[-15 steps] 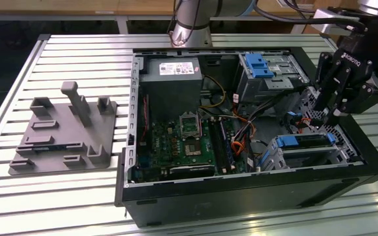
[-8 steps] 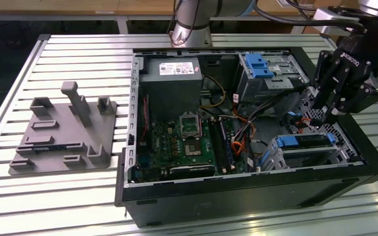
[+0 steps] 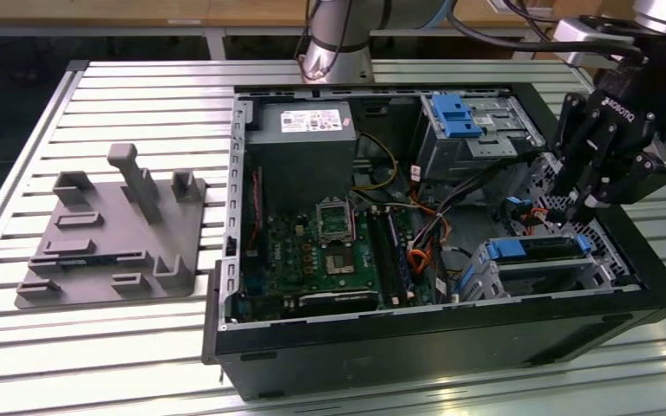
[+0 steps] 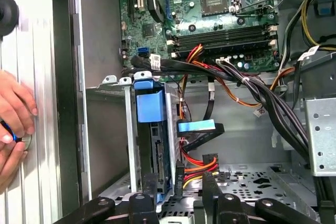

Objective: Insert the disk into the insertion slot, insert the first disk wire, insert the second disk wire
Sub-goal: 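Insert the first disk wire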

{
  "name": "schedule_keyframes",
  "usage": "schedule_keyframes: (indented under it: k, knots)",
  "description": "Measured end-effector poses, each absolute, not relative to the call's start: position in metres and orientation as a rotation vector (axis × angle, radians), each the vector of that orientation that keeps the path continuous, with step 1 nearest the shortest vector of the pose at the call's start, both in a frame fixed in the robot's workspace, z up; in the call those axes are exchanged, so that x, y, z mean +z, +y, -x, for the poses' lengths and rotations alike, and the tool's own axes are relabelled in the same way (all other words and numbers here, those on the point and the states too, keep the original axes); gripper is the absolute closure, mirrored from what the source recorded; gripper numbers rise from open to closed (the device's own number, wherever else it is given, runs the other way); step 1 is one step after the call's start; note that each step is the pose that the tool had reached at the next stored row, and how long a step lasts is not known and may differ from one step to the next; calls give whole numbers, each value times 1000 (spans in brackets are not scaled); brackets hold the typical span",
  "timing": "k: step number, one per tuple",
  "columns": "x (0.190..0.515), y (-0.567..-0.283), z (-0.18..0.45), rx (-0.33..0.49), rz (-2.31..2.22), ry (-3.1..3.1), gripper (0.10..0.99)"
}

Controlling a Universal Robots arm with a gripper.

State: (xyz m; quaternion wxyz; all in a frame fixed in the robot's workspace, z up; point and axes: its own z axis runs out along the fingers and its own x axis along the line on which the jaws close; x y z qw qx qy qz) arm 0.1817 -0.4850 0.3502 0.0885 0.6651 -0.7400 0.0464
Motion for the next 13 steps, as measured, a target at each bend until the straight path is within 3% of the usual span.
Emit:
schedule_keyframes:
  k: [13]
  knots:
    - [343,-485,-182,133,-1947,-2227,616]
